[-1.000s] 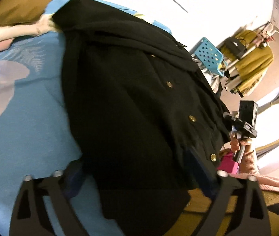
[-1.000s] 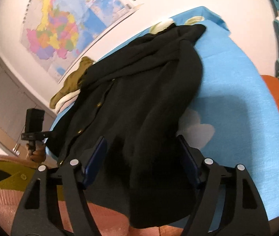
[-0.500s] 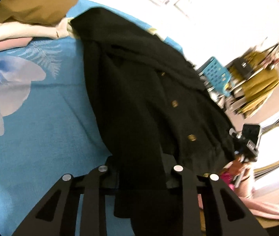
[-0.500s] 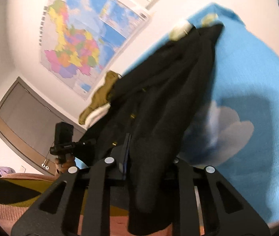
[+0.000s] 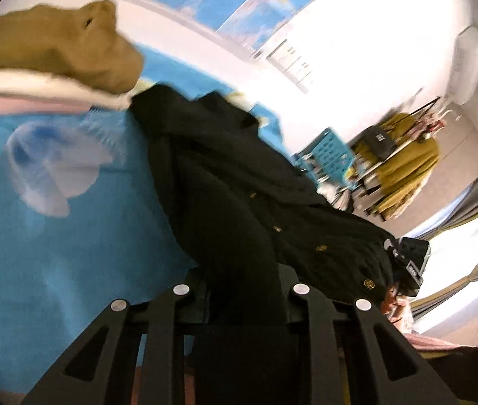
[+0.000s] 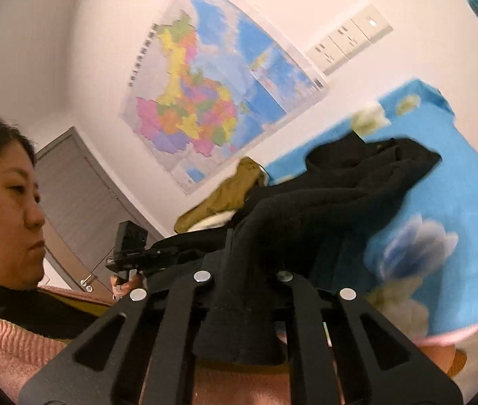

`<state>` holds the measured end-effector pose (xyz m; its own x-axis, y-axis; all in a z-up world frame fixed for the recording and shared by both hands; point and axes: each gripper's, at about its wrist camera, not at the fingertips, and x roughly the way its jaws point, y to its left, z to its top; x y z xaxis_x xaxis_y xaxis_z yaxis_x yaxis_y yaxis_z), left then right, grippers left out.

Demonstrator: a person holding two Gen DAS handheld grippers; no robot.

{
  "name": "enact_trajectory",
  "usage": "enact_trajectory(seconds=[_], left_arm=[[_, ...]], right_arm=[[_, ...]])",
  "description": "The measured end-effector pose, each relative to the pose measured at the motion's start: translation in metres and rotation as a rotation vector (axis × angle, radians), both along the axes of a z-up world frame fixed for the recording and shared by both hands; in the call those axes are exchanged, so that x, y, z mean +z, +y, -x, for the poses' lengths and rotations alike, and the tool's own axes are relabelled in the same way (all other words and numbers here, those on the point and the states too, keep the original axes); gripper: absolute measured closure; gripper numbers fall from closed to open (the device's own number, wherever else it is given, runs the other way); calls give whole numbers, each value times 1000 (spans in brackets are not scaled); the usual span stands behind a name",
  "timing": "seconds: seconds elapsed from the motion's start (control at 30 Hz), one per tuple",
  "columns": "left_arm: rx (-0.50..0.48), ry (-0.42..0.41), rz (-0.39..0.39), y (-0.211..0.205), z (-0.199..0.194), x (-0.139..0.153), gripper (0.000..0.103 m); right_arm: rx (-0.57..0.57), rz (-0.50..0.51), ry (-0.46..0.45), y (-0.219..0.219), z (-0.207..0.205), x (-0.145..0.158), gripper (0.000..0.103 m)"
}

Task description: Fold large clothes

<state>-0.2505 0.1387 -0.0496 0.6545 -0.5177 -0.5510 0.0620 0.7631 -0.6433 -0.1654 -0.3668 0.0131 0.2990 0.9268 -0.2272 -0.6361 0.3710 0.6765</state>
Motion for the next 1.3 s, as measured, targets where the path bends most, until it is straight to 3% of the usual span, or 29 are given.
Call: enact_trajectory(seconds=[0.1, 0.17, 0.33, 0.57, 0.73, 0.83, 0.93, 0.97, 1.03, 1.1, 1.17, 1.23, 1.3], left_arm=[[-2, 57, 44, 1, -10, -14, 81], [-4, 51, 59, 5, -16, -11, 81], [-18, 27, 37, 14, -35, 13, 80], [-38, 37, -11, 23, -85, 45, 80], [-34, 27, -68, 35, -145, 84, 78], [-11, 72, -61, 46, -199, 94, 78], [30, 155, -64, 57, -263, 85, 77], [36, 185, -53, 60, -279, 78, 75], [60, 276, -34, 69, -319, 54, 73], [72, 354, -27, 76, -349, 31, 70], [64, 420, 35, 84, -366, 9, 66], [42, 394, 91, 91, -366, 6, 55], [44, 324, 136, 100, -354, 13, 53]], right_arm=[[-9, -12, 24, 0, -2, -4, 95], [-14, -20, 13, 3, -5, 2, 95], [-39, -42, 6, 7, -26, 19, 95], [-77, -62, 41, 20, -89, 42, 95], [-125, -106, 132, 25, -158, 50, 94], [-163, -101, 213, 37, -213, 44, 93], [-211, -64, 304, 48, -264, 23, 93], [-243, -55, 376, 51, -286, 7, 91], [-257, -3, 430, 61, -311, -13, 90], [-312, 70, 528, 66, -330, -39, 83], [-323, 132, 550, 72, -339, -57, 63], [-332, 144, 543, 72, -338, -60, 54], [-376, 123, 480, 63, -329, -51, 33]])
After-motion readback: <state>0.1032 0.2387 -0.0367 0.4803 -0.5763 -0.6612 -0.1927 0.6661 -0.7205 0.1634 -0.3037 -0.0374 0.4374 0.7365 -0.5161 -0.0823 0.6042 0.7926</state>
